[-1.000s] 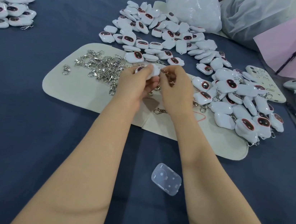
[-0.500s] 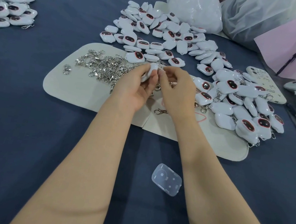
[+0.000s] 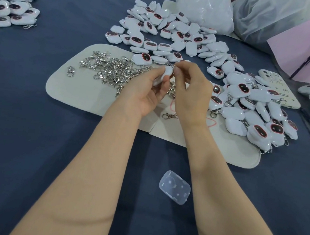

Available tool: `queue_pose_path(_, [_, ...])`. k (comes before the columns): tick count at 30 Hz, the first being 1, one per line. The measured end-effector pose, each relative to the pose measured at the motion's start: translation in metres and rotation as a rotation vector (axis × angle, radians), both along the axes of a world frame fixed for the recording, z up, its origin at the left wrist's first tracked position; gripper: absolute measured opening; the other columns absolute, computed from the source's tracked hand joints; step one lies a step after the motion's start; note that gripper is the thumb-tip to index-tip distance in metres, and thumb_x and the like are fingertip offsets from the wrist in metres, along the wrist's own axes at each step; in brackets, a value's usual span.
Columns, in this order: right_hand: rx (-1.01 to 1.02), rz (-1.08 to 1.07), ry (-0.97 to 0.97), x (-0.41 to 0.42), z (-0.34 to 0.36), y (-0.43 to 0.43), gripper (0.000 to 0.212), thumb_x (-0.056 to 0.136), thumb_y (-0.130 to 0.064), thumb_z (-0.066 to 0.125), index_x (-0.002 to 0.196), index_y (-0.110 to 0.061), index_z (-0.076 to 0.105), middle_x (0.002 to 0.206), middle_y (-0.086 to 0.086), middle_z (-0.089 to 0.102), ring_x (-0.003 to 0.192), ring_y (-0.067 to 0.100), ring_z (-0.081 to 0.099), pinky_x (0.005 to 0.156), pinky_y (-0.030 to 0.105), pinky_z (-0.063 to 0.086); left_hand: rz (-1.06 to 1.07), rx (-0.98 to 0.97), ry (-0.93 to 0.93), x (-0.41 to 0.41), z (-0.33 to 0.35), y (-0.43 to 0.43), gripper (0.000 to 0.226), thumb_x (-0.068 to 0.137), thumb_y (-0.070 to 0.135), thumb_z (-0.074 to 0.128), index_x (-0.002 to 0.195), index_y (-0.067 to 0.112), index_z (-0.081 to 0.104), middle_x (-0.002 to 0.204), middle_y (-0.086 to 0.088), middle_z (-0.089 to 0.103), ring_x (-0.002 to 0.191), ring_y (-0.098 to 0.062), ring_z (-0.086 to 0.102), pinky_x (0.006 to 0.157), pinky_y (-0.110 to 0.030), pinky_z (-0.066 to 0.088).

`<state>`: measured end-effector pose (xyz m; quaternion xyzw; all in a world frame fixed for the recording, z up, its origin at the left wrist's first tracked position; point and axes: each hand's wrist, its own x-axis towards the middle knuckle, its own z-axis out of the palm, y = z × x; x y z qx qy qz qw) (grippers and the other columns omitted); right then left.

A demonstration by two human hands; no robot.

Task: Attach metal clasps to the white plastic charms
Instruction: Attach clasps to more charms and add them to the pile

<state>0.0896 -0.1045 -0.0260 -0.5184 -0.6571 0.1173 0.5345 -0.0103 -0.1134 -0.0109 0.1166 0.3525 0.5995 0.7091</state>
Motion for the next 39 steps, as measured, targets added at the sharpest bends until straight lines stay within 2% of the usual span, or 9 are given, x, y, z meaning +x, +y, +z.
queue_pose_path(5, [0.009, -0.008, -0.078, 0.004, 0.002, 0.001, 0.014, 0.094, -0.015, 0.054, 0.094, -0.006, 0.065, 0.081, 0.003, 0.065, 0.075, 0.018, 0.056, 0.07, 0.03, 0.043, 0.044, -0.008, 0.004, 0.0, -0.001, 0.001, 0.009, 0.09, 0.007, 0.06, 0.082, 0.004, 0.057, 0.048, -0.001, 0.056, 0.039, -0.004, 0.054, 0.043, -0.013, 0.049])
queue_pose_path(11, [-0.219, 0.065, -0.371, 0.008, -0.002, 0.006, 0.015, 0.093, -0.013, 0.049, 0.09, -0.01, 0.063, 0.081, 0.007, 0.066, 0.077, 0.026, 0.056, 0.07, 0.034, 0.039, 0.334, 0.321, 1.138, 0.006, -0.008, 0.002, 0.015, 0.085, 0.016, 0.066, 0.098, 0.021, 0.059, 0.083, 0.008, 0.062, 0.074, -0.013, 0.062, 0.074, -0.029, 0.052])
queue_pose_path(13, [-0.272, 0.106, -0.345, 0.01, -0.002, 0.005, 0.015, 0.093, -0.012, 0.047, 0.09, -0.01, 0.062, 0.077, 0.003, 0.062, 0.073, 0.021, 0.051, 0.063, 0.028, 0.032, 0.339, 0.422, 1.282, 0.009, -0.009, -0.002, 0.015, 0.085, 0.02, 0.066, 0.094, 0.026, 0.056, 0.076, 0.018, 0.055, 0.07, -0.007, 0.056, 0.071, -0.023, 0.046])
queue_pose_path(16, [-0.292, 0.101, -0.158, 0.008, -0.003, 0.005, 0.011, 0.096, -0.015, 0.048, 0.093, -0.011, 0.058, 0.081, -0.003, 0.061, 0.078, 0.016, 0.056, 0.071, 0.024, 0.04, 0.312, 0.367, 1.195, 0.01, -0.013, 0.002, 0.012, 0.087, 0.02, 0.063, 0.092, 0.023, 0.052, 0.079, 0.013, 0.056, 0.072, -0.01, 0.056, 0.071, -0.023, 0.047])
queue_pose_path(21, [-0.276, 0.163, 0.19, -0.001, 0.0, 0.004, 0.014, 0.091, -0.009, 0.056, 0.087, -0.022, 0.052, 0.082, -0.013, 0.058, 0.083, 0.009, 0.059, 0.082, 0.023, 0.048, 0.209, 0.085, 0.387, 0.003, -0.01, 0.007, 0.009, 0.093, 0.012, 0.059, 0.085, 0.01, 0.056, 0.07, -0.003, 0.06, 0.049, -0.005, 0.059, 0.052, -0.018, 0.051])
queue_pose_path(25, [-0.24, 0.149, 0.304, -0.001, 0.0, 0.003, 0.019, 0.09, -0.006, 0.058, 0.082, -0.024, 0.056, 0.077, -0.013, 0.06, 0.075, 0.005, 0.059, 0.079, 0.026, 0.052, 0.116, 0.047, 0.131, 0.002, -0.009, 0.005, 0.01, 0.092, 0.011, 0.059, 0.083, 0.008, 0.057, 0.048, 0.003, 0.06, 0.048, -0.003, 0.062, 0.05, -0.015, 0.05])
queue_pose_path(29, [-0.176, 0.065, 0.276, -0.002, 0.0, 0.003, 0.009, 0.092, -0.009, 0.056, 0.088, -0.017, 0.058, 0.076, -0.015, 0.059, 0.068, -0.003, 0.055, 0.074, 0.019, 0.049, 0.114, 0.043, 0.181, 0.005, -0.005, 0.004, 0.01, 0.092, 0.01, 0.059, 0.083, 0.009, 0.056, 0.059, -0.001, 0.062, 0.046, -0.005, 0.061, 0.049, -0.016, 0.051])
queue_pose_path(34, [-0.136, 0.008, -0.045, 0.004, 0.002, 0.003, 0.009, 0.092, -0.01, 0.054, 0.093, -0.006, 0.062, 0.083, -0.002, 0.062, 0.08, 0.016, 0.058, 0.079, 0.033, 0.048, 0.26, 0.239, 0.736, 0.009, -0.007, 0.003, 0.015, 0.091, 0.011, 0.06, 0.081, 0.02, 0.055, 0.076, 0.0, 0.058, 0.055, -0.008, 0.06, 0.057, -0.021, 0.053])
queue_pose_path(39, [-0.16, 0.035, -0.112, 0.006, 0.0, 0.004, 0.01, 0.093, -0.011, 0.054, 0.093, -0.006, 0.062, 0.085, 0.001, 0.063, 0.08, 0.018, 0.057, 0.08, 0.036, 0.047, 0.28, 0.301, 0.947, 0.01, -0.007, 0.002, 0.007, 0.089, 0.017, 0.061, 0.09, 0.019, 0.055, 0.088, -0.007, 0.061, 0.085, -0.033, 0.063, 0.086, -0.051, 0.051])
